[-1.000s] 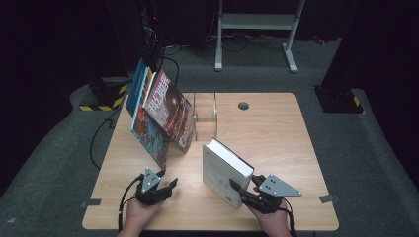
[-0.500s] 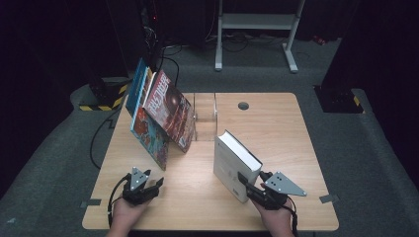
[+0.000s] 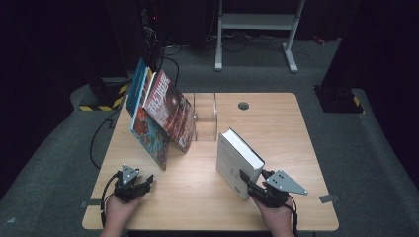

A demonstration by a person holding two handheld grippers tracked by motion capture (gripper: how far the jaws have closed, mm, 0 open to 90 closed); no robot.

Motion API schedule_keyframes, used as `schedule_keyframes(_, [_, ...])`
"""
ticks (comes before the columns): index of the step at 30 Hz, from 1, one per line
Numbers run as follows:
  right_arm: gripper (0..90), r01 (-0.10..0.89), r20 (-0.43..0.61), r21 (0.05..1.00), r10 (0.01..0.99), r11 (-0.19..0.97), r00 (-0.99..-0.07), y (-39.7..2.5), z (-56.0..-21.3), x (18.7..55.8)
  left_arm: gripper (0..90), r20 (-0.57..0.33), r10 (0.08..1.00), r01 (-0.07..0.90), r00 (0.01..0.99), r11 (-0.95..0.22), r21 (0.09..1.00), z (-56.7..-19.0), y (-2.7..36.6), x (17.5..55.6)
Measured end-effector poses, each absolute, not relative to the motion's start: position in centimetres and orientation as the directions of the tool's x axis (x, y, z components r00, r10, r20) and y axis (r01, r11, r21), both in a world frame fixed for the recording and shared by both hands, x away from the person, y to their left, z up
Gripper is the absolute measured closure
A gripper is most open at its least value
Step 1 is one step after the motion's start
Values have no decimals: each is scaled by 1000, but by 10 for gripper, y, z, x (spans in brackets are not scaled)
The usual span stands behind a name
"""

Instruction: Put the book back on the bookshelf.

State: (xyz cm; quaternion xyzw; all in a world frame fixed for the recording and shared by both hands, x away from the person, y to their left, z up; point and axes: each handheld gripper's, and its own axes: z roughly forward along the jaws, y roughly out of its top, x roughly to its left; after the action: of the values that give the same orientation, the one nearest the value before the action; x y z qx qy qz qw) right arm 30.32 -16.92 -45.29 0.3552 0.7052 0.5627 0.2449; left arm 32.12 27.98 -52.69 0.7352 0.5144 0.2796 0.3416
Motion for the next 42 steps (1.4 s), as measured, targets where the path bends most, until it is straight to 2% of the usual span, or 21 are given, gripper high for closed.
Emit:
schedule_keyframes(8, [486, 274, 84, 955, 781, 115, -619, -167, -446, 305, 362, 60, 947, 581, 317, -244, 777, -527, 279, 322])
schedule_keyframes(14, [409, 279, 98, 955, 781, 101, -616, -162, -431, 310, 361, 68, 945, 581, 320, -253, 773, -527, 279, 323])
schedule_keyframes(18, [471, 256, 58, 958, 794, 125, -605, -155, -426, 308, 362, 65, 946, 588, 318, -250, 769, -528, 278, 324])
schedule_keyframes(21, [447, 293, 101, 951, 796, 100, -597, -154, -424, 310, 363, 63, 946, 594, 318, -251, 765, -528, 278, 324])
schedule_keyframes(27, [472, 300, 96, 948, 808, 103, -581, -151, -422, 309, 364, 70, 944, 596, 321, -259, 760, -528, 277, 325])
schedule_keyframes(36, [449, 331, 140, 941, 810, 71, -570, -149, -423, 313, 371, 57, 948, 604, 314, -246, 758, -528, 278, 326])
schedule_keyframes(42, [514, 317, 92, 941, 815, 116, -573, -145, -421, 311, 371, 68, 947, 599, 314, -253, 759, -528, 278, 326])
